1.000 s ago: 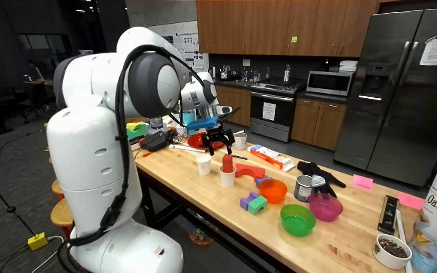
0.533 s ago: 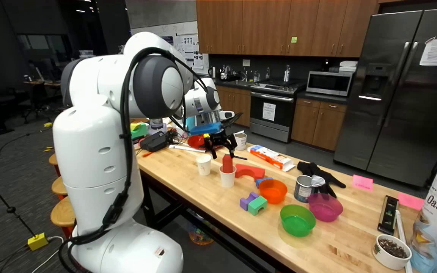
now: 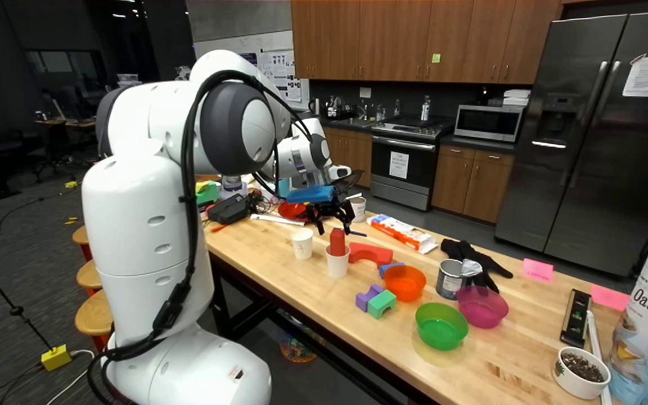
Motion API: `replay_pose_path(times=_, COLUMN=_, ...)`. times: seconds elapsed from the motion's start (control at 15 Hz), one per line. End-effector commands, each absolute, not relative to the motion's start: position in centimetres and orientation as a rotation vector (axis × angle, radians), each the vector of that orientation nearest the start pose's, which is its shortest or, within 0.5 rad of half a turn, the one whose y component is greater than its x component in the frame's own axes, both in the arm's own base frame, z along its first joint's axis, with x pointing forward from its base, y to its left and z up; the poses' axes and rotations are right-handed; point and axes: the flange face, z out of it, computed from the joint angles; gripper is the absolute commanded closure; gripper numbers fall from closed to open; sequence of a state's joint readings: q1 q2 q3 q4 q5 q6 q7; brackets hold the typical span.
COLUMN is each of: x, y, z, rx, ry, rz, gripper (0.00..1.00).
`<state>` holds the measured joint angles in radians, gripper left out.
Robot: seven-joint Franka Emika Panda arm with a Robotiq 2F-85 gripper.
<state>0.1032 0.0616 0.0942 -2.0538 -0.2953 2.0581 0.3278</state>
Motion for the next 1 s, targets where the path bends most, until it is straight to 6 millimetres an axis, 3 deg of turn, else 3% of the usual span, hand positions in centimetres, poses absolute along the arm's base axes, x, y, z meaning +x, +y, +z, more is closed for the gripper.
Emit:
replay_pose_path(times=0.0, x=55.2, y=8.8, z=39.8, rx=-3.361, ry=-0.067, rz=-0.022, gripper=0.27)
replay_pose_path(times=0.53, x=54.7, y=8.2, z=39.4, rx=-3.361, ry=-0.035, rz=0.049, gripper=0.84)
replay_pose_path(times=0.93, x=53.0, y=7.5, z=42.0, rx=-3.396, ry=0.057, rz=0.024, gripper=0.84)
